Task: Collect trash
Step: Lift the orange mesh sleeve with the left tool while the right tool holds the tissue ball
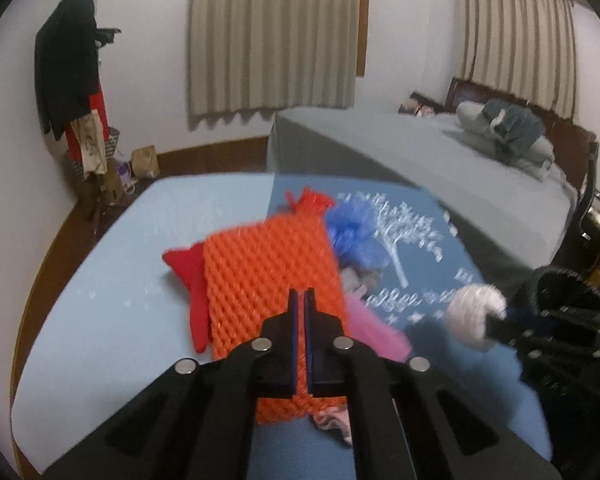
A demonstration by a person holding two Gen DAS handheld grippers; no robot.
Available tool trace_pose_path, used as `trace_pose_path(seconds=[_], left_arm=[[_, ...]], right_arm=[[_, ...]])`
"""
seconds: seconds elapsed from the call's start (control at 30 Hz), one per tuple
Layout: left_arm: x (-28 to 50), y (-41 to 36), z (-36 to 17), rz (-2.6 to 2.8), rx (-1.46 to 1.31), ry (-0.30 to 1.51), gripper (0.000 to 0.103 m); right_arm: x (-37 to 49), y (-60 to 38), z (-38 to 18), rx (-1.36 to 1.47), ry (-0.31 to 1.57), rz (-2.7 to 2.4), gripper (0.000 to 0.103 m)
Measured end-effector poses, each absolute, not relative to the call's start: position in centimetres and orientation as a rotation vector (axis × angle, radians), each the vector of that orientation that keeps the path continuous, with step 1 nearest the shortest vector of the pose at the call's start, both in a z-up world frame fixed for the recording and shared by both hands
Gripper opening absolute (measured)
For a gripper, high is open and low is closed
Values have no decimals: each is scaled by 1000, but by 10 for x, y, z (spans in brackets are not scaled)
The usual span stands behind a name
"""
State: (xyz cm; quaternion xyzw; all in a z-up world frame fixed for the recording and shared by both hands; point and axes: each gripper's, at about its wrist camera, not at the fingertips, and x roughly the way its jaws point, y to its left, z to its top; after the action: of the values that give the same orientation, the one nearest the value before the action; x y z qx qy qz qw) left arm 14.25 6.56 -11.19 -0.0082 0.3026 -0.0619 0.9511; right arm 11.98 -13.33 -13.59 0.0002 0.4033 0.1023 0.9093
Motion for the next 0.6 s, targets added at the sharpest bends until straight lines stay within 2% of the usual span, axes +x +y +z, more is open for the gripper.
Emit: trace_pose_path(seconds=[0.17, 0.2, 0.23, 0.3, 0.4, 0.53, 0.57, 0.6], left_arm=[[142, 65, -105, -85, -10, 611, 4], [144, 67, -109, -61, -7, 626, 8], [147, 69, -112, -46, -6, 642, 14], [150, 76, -121, -15, -15, 669, 49], [156, 85, -135, -3, -33, 717, 59], [165, 88, -153, -62, -81, 773, 59], [166, 88, -156, -84, -92, 777, 54], [167, 87, -158, -100, -93, 783, 32]], right_arm=[[117, -139, -135, 12, 830, 203, 20], [117, -140, -136, 14, 833, 203, 20], [117, -140, -138, 16, 838, 204, 20], [115, -138, -139, 14, 840, 207, 20], [115, -135, -141, 6, 843, 212, 20], [115, -133, -143, 5, 852, 209, 20], [115, -133, -143, 5, 852, 207, 20], [115, -133, -143, 3, 853, 204, 20]])
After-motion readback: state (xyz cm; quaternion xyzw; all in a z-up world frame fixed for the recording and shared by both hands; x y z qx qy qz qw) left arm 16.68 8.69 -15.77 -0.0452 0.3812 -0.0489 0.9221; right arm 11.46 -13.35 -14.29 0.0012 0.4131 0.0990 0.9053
